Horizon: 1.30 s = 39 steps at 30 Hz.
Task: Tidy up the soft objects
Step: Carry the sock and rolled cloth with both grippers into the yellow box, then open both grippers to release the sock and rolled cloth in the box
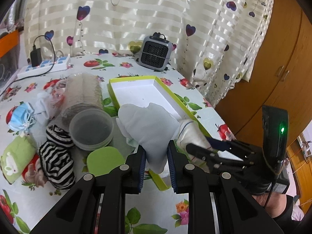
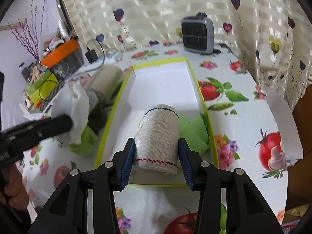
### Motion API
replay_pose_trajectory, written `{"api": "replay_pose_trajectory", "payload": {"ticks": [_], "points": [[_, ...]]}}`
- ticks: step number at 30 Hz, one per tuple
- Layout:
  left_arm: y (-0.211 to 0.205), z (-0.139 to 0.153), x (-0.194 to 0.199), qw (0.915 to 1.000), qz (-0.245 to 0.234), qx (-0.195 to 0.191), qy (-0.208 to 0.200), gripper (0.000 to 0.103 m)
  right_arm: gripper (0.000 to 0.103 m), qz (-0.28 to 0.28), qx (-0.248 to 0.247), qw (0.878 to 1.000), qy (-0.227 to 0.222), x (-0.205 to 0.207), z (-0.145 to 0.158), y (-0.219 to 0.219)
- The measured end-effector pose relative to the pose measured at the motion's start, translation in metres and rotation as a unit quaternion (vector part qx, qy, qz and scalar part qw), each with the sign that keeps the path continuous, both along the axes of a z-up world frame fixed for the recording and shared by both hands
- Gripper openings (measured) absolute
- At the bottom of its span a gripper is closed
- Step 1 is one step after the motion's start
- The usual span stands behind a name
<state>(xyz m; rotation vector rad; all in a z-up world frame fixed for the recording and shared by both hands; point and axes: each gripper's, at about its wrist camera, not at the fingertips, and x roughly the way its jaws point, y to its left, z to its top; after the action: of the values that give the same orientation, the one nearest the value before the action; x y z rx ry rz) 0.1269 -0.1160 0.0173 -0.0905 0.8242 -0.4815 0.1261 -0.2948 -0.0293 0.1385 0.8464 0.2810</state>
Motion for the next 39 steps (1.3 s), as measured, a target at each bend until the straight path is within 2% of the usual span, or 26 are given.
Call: {"api": "replay_pose_trajectory", "payload": {"ticks": [14,18,22,30,39], "points": [[-0.035,-0.018,0.037,0.9994,-0.020,0.011,0.026,0.020,0.047,0.000,0.000,0.999,-0.037,-0.012,0.013,-0.015],[-0.044,-0.025,0.048,0.9990,-0.027,0.016,0.032,0.024,0.047,-0.001,0.002,0.999,-0.034,-0.010,0.011,-0.017],[-0.043,-0.028,0.055,0.9988,-0.028,0.001,0.039,0.035,0.047,-0.001,0.005,0.999,-0.034,-0.010,0.011,-0.019],[-0.034,-0.021,0.048,0.9992,-0.017,-0.007,0.035,0.036,0.047,-0.007,0.010,0.999,-0.036,-0.014,0.013,-0.021],[-0.015,-0.004,0.017,0.9999,-0.009,-0.008,0.010,0.036,0.047,-0.012,0.032,0.999,-0.038,-0.023,0.021,-0.022]]}}
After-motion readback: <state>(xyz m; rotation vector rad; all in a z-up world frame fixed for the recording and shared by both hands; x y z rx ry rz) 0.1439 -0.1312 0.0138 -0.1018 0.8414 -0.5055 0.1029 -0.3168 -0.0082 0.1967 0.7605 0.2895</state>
